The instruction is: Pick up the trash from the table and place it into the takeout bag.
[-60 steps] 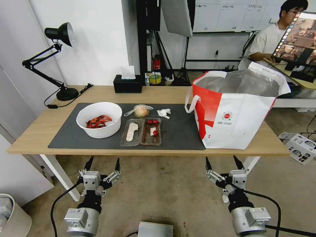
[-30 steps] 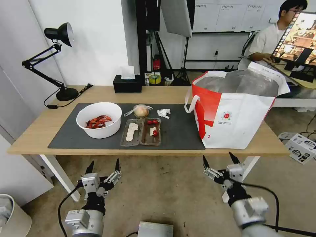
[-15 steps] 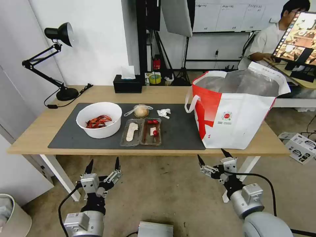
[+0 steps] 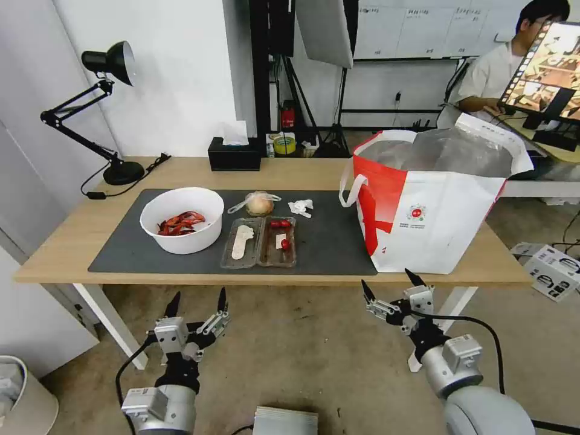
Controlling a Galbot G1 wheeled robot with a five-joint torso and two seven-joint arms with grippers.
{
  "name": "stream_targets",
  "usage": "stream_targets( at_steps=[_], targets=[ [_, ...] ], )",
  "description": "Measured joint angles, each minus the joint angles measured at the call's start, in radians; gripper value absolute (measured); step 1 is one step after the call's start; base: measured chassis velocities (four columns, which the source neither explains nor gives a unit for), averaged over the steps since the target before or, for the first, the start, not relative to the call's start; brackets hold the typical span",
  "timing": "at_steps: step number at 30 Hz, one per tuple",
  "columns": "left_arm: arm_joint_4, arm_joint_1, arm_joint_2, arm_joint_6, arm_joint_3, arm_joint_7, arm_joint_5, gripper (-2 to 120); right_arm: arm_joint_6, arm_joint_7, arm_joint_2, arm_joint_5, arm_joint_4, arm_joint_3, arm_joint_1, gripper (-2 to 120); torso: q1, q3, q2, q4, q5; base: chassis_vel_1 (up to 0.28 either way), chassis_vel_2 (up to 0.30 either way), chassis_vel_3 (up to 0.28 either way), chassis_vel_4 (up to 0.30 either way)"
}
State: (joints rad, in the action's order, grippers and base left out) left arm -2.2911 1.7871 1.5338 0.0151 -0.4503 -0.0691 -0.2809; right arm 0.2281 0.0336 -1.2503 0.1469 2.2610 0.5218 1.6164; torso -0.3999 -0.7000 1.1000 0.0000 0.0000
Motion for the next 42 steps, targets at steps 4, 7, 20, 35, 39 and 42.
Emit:
stream_targets(
  at_steps=[4, 7, 20, 35, 39, 42],
  targets=[
    [-0.006, -0.043, -0.022, 0.077, 0.031, -0.055, -0.175, 100, 0.0, 0.0, 0.0, 0.0, -0.004, -0.009, -0.003, 100, 0.0, 0.0, 0.0, 0.0, 0.0, 0.0, 0.0, 0.0, 0.0],
    [-0.009, -0.073, -0.045, 0.12, 0.059, -0.106, -0.3, 100, -0.001, 0.0, 0.0, -0.001, -0.008, -0.016, -0.006, 100, 0.0, 0.0, 0.0, 0.0, 0.0, 0.0, 0.0, 0.0, 0.0],
    [-0.053, -0.173, -0.175, 0.191, 0.03, -0.223, -0.679, 100, -0.001, -0.002, 0.013, -0.005, -0.04, -0.062, -0.039, 100, 0.0, 0.0, 0.0, 0.0, -0.0001, 0.0, 0.0, 0.0, 0.0],
    [-0.044, -0.294, -0.19, 0.27, 0.027, -0.373, -0.995, 100, 0.001, -0.003, 0.022, -0.009, -0.071, -0.096, -0.086, 100, 0.0, 0.0, 0.0, 0.0, -0.0001, 0.0, 0.0, 0.0, 0.0],
    [-0.017, -0.321, -0.189, 0.27, 0.046, -0.38, -1.014, 100, 0.003, -0.004, 0.022, -0.009, -0.076, -0.097, -0.094, 100, 0.0, 0.0, 0.0, 0.0, 0.0, 0.0, 0.0, 0.0, 0.0],
    [0.005, -0.339, -0.186, 0.27, 0.064, -0.384, -1.015, 100, 0.004, -0.005, 0.022, -0.009, -0.079, -0.096, -0.098, 100, 0.0, 0.0, 0.0, 0.0, 0.0, 0.0, 0.0, 0.0, 0.0]
  ],
)
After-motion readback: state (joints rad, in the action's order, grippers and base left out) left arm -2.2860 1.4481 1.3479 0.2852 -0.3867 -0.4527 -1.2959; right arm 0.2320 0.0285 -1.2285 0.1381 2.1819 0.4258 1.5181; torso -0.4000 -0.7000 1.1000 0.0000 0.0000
